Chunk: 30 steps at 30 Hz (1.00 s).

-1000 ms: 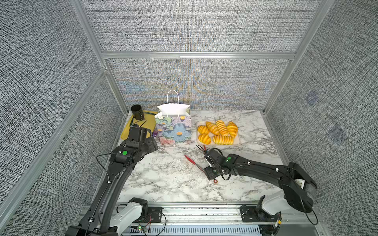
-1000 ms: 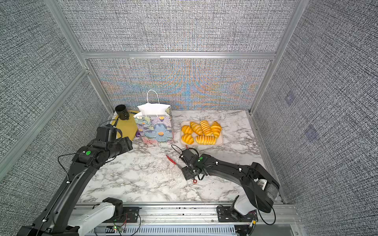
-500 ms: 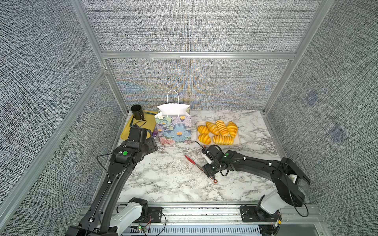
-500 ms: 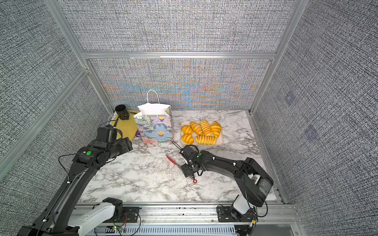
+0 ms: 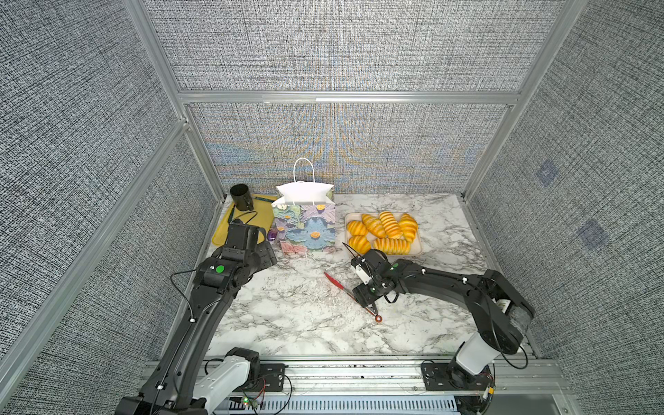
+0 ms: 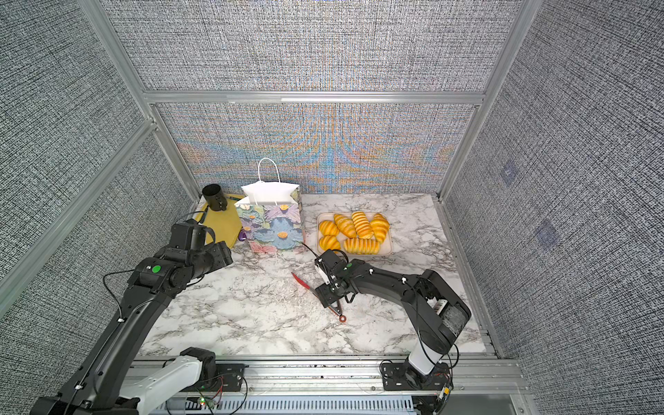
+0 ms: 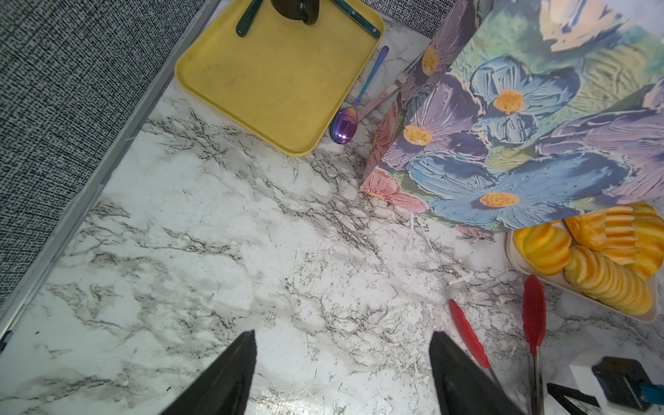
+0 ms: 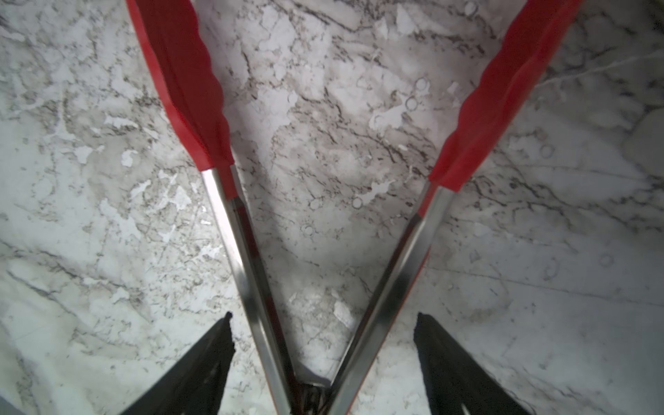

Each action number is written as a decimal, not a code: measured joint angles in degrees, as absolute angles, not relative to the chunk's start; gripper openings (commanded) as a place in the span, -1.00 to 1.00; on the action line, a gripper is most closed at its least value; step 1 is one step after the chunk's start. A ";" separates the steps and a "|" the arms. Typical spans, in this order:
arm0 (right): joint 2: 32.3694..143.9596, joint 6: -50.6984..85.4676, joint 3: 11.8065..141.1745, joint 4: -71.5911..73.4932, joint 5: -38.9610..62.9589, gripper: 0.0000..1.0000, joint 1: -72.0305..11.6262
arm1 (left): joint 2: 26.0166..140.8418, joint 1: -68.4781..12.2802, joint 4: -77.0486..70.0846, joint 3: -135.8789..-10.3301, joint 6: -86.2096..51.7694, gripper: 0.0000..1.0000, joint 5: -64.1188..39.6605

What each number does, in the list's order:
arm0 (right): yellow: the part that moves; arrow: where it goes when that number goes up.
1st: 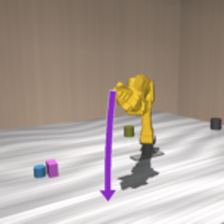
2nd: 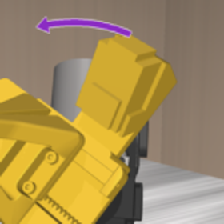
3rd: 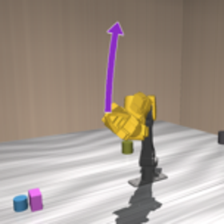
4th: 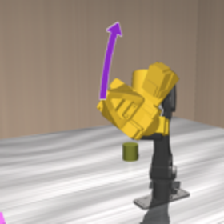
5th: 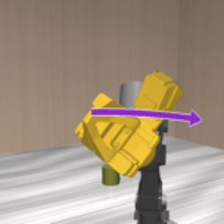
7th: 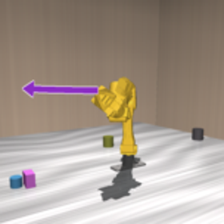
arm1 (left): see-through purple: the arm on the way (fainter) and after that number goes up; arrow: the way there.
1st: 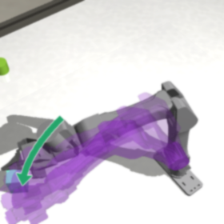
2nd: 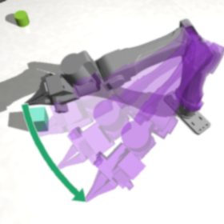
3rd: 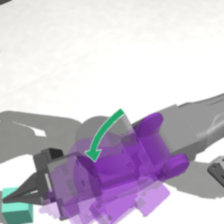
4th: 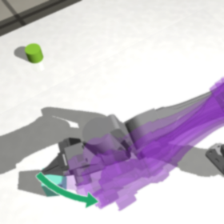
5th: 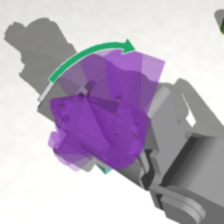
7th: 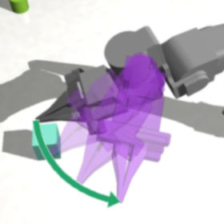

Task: Pack bread into a paper bag
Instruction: Pick up the clamp from the center of the board.

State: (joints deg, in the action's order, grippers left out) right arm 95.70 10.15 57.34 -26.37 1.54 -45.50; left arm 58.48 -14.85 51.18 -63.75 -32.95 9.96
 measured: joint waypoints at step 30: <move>100.44 8.51 57.01 -20.93 -0.03 0.55 -45.58 | 59.99 -14.85 51.13 -64.51 -31.92 0.60 10.76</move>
State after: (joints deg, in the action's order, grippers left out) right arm 100.44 8.51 57.01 -20.93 -0.03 -45.58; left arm 59.99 -14.85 51.13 -64.51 -31.92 10.76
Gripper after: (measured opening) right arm 0.796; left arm 0.801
